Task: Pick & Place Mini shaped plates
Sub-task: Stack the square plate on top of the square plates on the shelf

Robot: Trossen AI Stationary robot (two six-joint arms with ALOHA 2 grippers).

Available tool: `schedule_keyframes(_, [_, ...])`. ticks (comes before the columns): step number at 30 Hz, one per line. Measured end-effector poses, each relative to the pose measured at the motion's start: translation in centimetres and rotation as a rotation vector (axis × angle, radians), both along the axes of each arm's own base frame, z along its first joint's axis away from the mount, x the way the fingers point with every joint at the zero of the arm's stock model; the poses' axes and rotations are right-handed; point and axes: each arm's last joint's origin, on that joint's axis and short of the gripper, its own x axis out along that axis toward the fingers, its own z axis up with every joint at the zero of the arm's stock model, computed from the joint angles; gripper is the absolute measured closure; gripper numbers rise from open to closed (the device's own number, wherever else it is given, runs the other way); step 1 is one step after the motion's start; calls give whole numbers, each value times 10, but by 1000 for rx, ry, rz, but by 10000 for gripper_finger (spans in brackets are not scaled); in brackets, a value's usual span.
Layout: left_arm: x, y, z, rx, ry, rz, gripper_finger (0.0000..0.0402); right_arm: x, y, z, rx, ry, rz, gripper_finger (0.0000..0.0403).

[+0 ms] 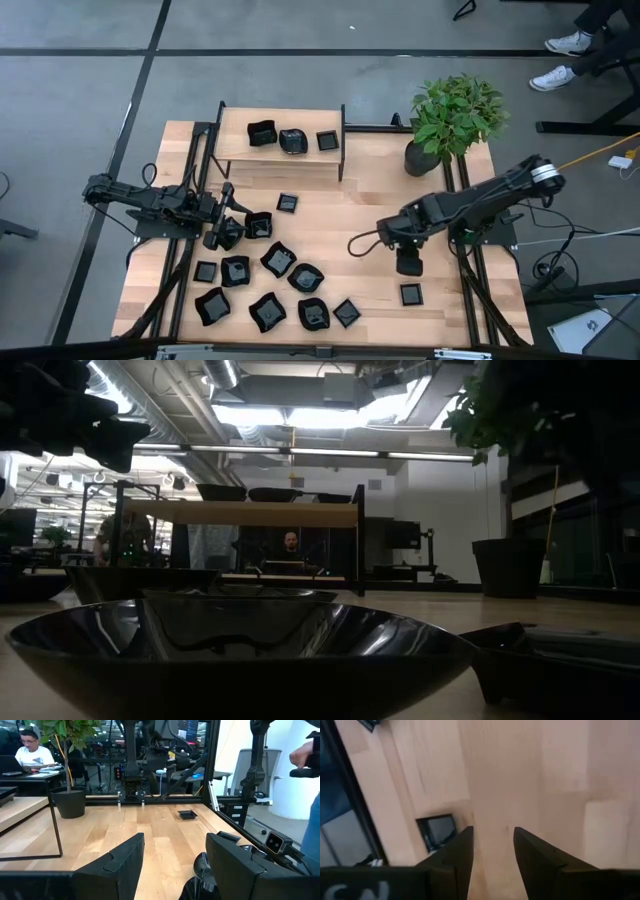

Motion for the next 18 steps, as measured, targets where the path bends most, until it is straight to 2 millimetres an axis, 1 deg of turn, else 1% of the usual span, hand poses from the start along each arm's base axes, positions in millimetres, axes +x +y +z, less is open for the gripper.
schedule_keyframes(4, [0, 0, 0, 0, 0, 0, 194, -6, 7, -4, 27, 22, -15, 263])
schedule_keyframes(9, [0, 0, 0, 0, 0, 0, 194, -10, 19, -6, 35, 21, 9, 263])
schedule_keyframes(14, [0, 0, 0, 0, 0, -1, 194, -12, 28, -5, 39, 3, 58, 263])
schedule_keyframes(18, [0, 0, 0, 0, 0, -1, 194, -13, 35, -10, 27, 13, 116, 263])
